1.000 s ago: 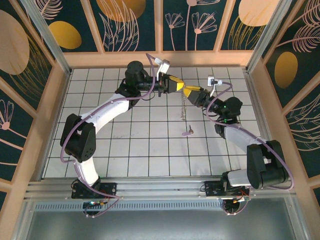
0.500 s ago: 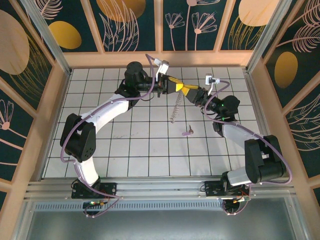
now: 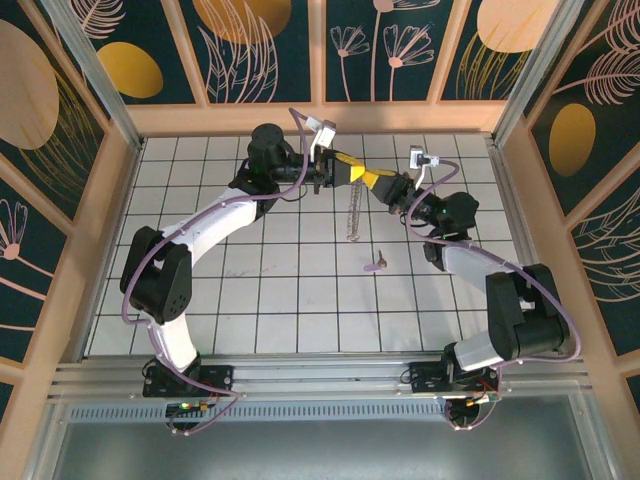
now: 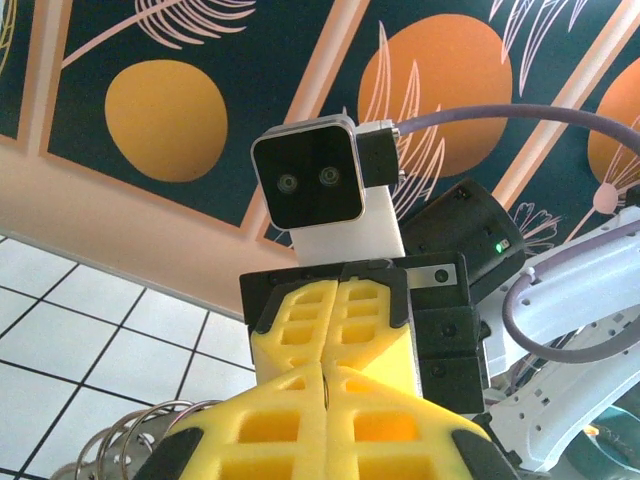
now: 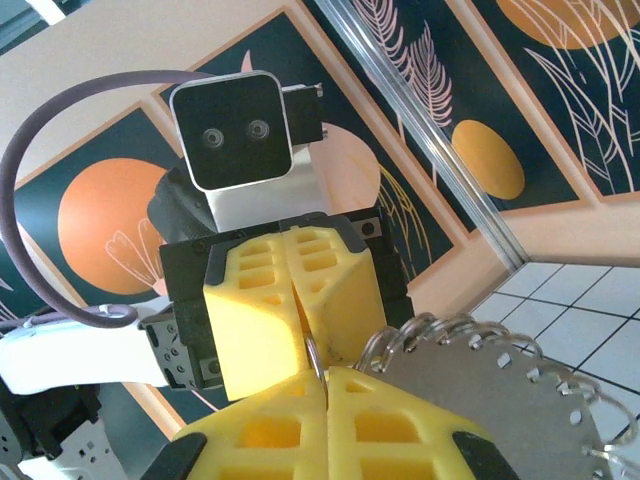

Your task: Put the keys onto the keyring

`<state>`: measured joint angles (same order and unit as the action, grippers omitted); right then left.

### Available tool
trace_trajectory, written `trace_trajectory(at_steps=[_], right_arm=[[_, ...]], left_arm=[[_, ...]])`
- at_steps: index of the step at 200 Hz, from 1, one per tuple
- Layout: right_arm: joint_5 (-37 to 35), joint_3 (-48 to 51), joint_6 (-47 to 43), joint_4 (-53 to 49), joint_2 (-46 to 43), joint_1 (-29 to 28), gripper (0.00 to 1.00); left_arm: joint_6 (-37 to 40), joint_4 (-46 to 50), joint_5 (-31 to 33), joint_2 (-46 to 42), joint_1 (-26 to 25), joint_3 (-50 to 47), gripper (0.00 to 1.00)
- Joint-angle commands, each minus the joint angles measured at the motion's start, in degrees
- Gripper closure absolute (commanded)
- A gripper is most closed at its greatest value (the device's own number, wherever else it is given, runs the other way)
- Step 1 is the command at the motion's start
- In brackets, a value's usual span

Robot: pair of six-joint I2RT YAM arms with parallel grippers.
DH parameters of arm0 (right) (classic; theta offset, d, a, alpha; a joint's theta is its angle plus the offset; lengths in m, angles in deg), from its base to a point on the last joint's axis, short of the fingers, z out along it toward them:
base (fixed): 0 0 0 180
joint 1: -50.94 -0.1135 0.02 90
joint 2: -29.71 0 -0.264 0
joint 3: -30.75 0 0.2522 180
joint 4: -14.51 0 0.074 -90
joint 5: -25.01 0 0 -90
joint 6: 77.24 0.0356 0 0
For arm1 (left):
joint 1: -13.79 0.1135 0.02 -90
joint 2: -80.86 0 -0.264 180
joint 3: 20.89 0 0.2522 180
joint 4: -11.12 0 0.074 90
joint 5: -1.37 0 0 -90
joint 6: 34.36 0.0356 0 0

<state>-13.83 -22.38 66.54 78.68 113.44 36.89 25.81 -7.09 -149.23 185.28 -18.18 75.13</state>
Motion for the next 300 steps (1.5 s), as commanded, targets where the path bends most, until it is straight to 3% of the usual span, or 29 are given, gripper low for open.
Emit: trace_trajectory(at_steps=[1,6,14,37,47,67,87,161,300], right_arm=[[-2.38,-1.65,2.57,5.7,0.89,0.01,1.0],[-3.17,-1.38,2.83,5.89,0.84,-0.05,1.0],[-4.41,-0.94,3.05,6.05,0.75,-0.02,1.0],[-7.49,0.26,3.68,6.82,0.35,-0.01,1.0],[-8.58,0.59,4.07,7.04,0.15,0.06,1.0],[-10.38,1.03,4.92,7.84,-0.03,-0.08,1.0],[-11.31,1.23,5.91,8.76,0.02,-0.13,1.0],[-15.75,1.48,9.79,11.07,0.9,-1.8,1.0],[-17.84,-0.79,11.36,12.55,5.26,-4.94,1.0]], left_arm=[[-1.59,-3.89,-2.28,0.04,-0.82,-0.9,1.0],[-2.37,-5.05,-1.32,-0.12,-0.82,-1.4,0.99],[-4.0,-6.79,1.25,-0.8,-0.82,-2.55,0.81],[-9.17,-14.46,13.67,-4.82,-0.82,-8.21,0.55],[-10.62,-17.57,19.09,-6.74,-0.82,-11.31,0.49],[-13.16,-22.01,28.35,-10.36,-0.73,-16.24,0.48],[-14.19,-23.46,32.49,-10.94,-0.64,-18.34,0.48],[-22.76,-32.95,28.0,-4.25,-0.81,-17.92,0.54],[-24.79,-35.71,27.77,-0.73,-2.83,-16.28,0.66]])
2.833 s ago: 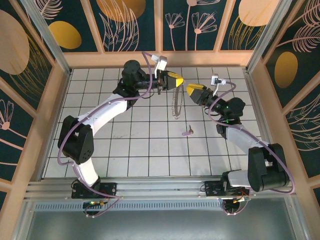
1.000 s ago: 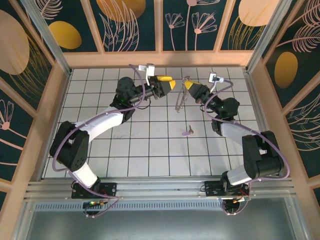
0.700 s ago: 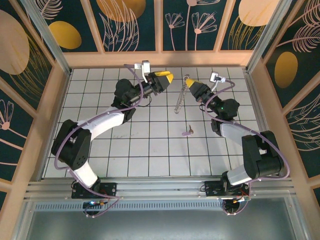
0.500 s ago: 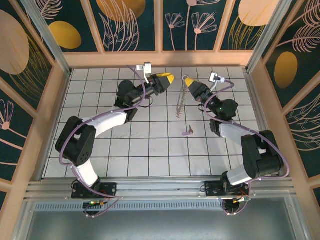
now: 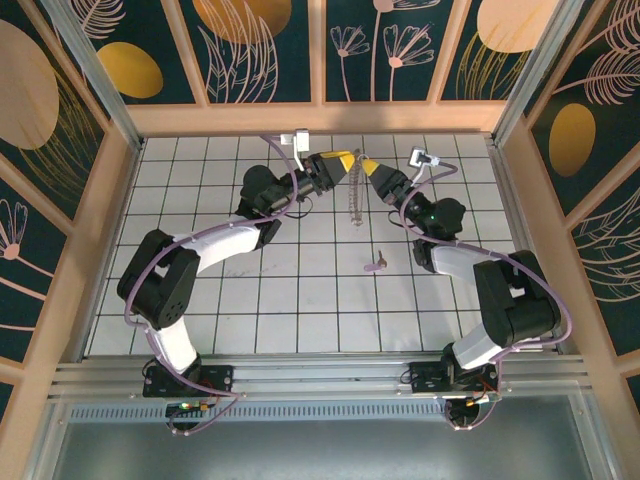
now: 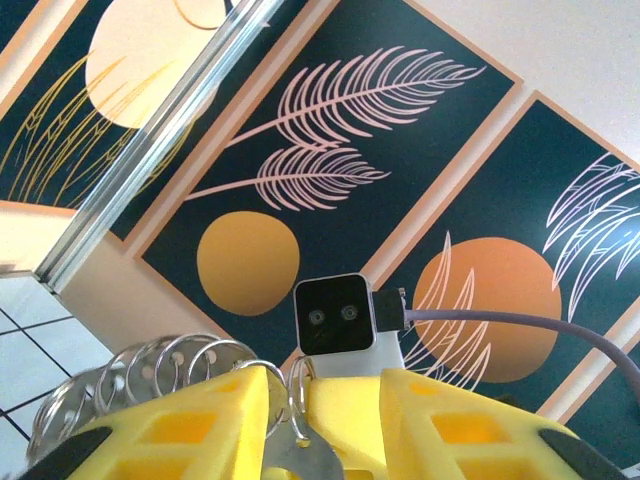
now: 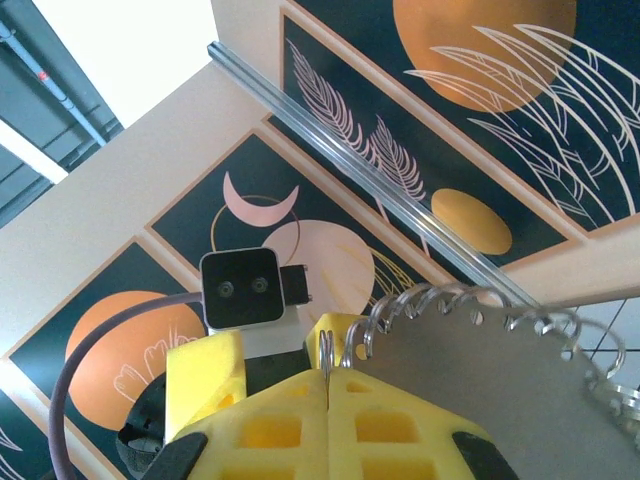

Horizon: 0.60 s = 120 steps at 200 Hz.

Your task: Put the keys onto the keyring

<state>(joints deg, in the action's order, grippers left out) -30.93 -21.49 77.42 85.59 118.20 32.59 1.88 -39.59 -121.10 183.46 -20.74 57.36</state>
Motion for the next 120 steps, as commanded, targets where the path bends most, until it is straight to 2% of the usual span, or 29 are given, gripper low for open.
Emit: trace_trajectory(at_steps=[1,120], right_arm=[[-0.75,-1.69,0.47,5.66,0.52,-0.68,1.0],[-0.32,-2.65,0.64,6.04,1.56,-1.77,1.0]], left_arm=[[-0.84,-3.21,-0.38,1.09,-0.28,1.51,0.66],[-0.98,-2.95,-0.93,2.13,-0.87,2.31,0.72]])
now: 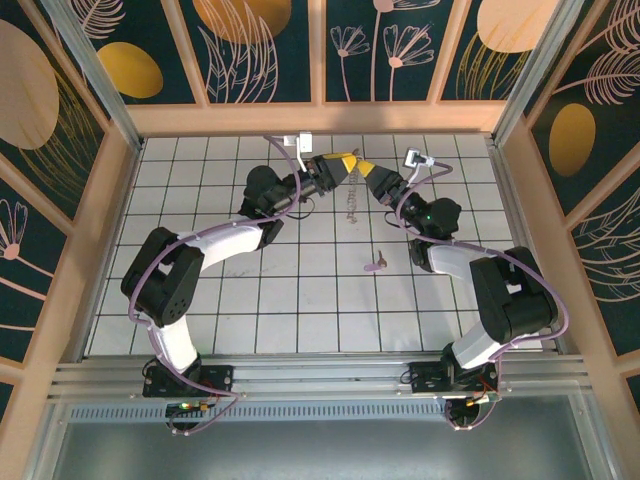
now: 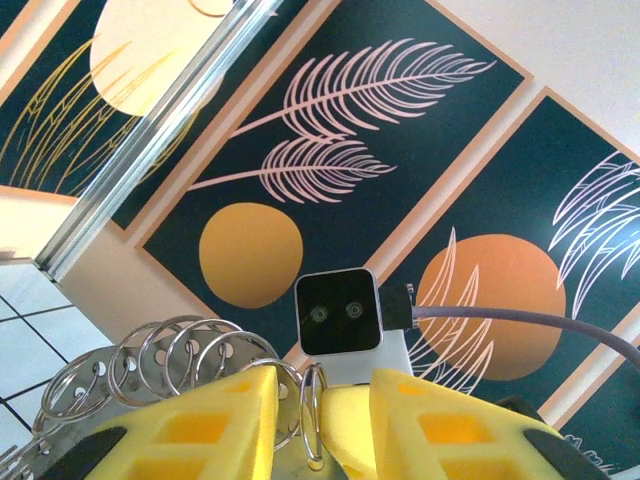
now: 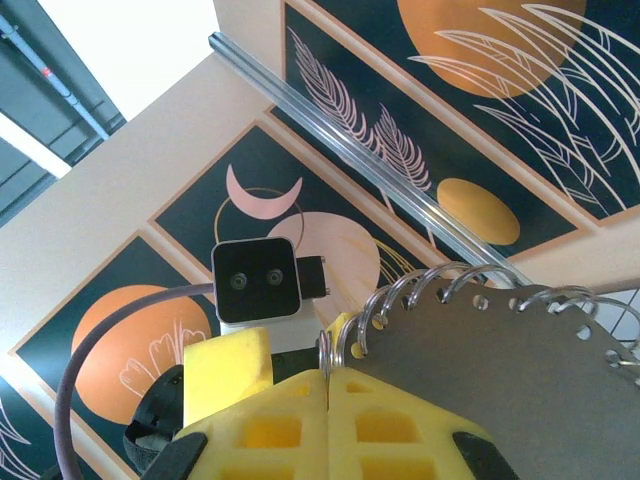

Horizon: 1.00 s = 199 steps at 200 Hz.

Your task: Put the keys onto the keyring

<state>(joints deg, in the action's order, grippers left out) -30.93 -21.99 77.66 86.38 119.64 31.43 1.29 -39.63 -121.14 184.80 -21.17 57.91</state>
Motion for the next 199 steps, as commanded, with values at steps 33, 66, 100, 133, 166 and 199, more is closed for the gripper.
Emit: trace_trajectory(at_steps=[33,66,100,133,166,199], right_arm=[[-0.23,-2.32,0.4,5.21,0.11,-0.71,1.0],[-0.22,-2.5,0.31,5.06,0.26,-0.73,1.0],[0.08,-2.85,0.31,5.15,0.84,-0.79,1.0],[1.69,-2.65,0.02,3.64,0.35,0.17,0.68],[1.86,1.84,-3.43,-1.82,-5.53,4.07,0.46],[4.81,3.83,-8.04,-9.44,-11.21,7.27,0.45]], left_arm=[[-0.41,-2.86,-1.26,1.02,-0.62,2.02,0.77],[-0.45,-3.34,-2.04,1.18,-0.74,1.81,0.83],[-0.03,-3.35,-1.86,0.83,-0.76,1.32,0.98],[1.54,-1.97,-2.22,0.68,-0.76,1.88,1.0],[7.54,5.23,-4.16,-1.08,-0.65,3.67,1.0],[14.14,14.78,-11.07,-1.51,-0.13,8.35,1.0]])
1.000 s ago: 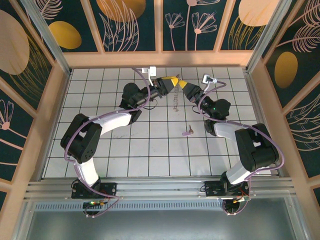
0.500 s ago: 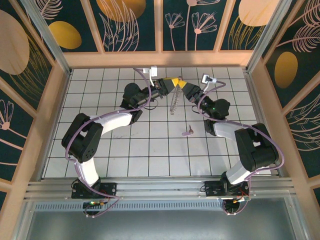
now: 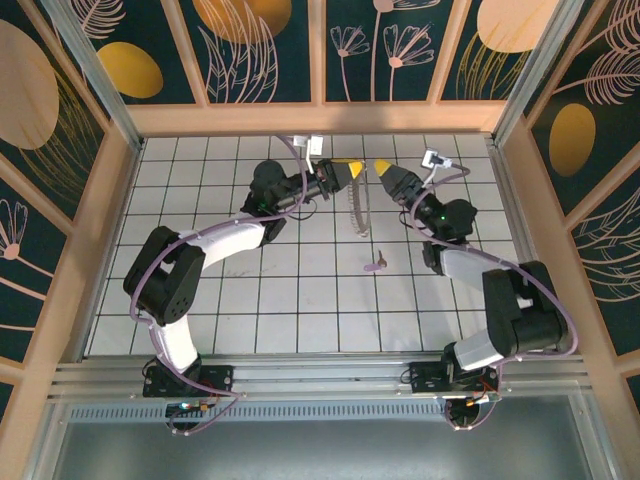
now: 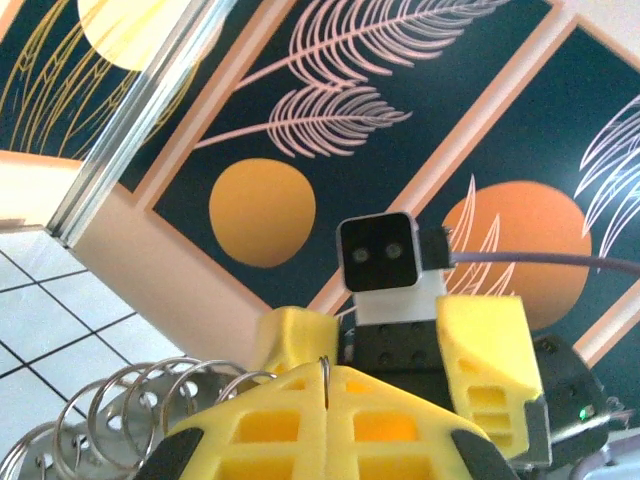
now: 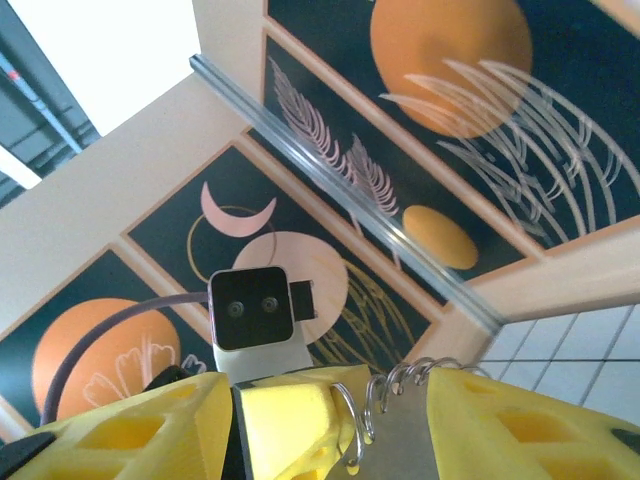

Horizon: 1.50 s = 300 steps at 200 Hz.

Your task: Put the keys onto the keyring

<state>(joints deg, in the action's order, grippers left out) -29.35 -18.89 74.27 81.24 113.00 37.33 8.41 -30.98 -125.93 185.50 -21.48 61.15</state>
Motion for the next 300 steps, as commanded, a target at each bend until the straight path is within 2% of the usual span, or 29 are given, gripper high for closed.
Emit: trace_trajectory(at_steps=[1,50,137,211,248,281,293,300], right_arm=[[3.35,0.72,-4.78,-4.56,-4.68,1.47,0.45],[10.15,0.55,-8.52,-8.34,-6.69,2.88,0.5],[13.14,1.17,-7.23,-3.81,-5.39,2.54,0.58],[14.02,-0.4,-5.22,0.1,-2.53,1.05,0.79],[14.28,-1.3,-5.09,0.83,-2.12,0.35,1.0],[12.71,-1.19,-5.51,0.57,-2.33,0.4,1.0],[10.95,-0.86,-5.49,0.46,-2.45,0.53,1.0],[9.76,-0.37,-5.24,0.79,-2.57,0.6,1.0]], left_arm=[[7.21,6.42,-6.6,-2.23,0.19,5.34,1.0],[16.26,20.84,-14.98,-1.43,0.83,13.03,1.0],[16.15,21.23,-18.68,-1.19,0.92,14.08,1.0],[15.23,20.48,-19.21,-0.9,0.9,14.17,1.0],[14.52,19.82,-19.74,-0.41,0.9,14.17,1.0],[13.43,18.58,-17.52,-0.84,0.91,13.36,1.0],[11.91,16.21,-13.35,-1.97,0.93,11.35,0.74],[10.97,14.37,-9.5,-3.04,0.95,9.44,0.63]])
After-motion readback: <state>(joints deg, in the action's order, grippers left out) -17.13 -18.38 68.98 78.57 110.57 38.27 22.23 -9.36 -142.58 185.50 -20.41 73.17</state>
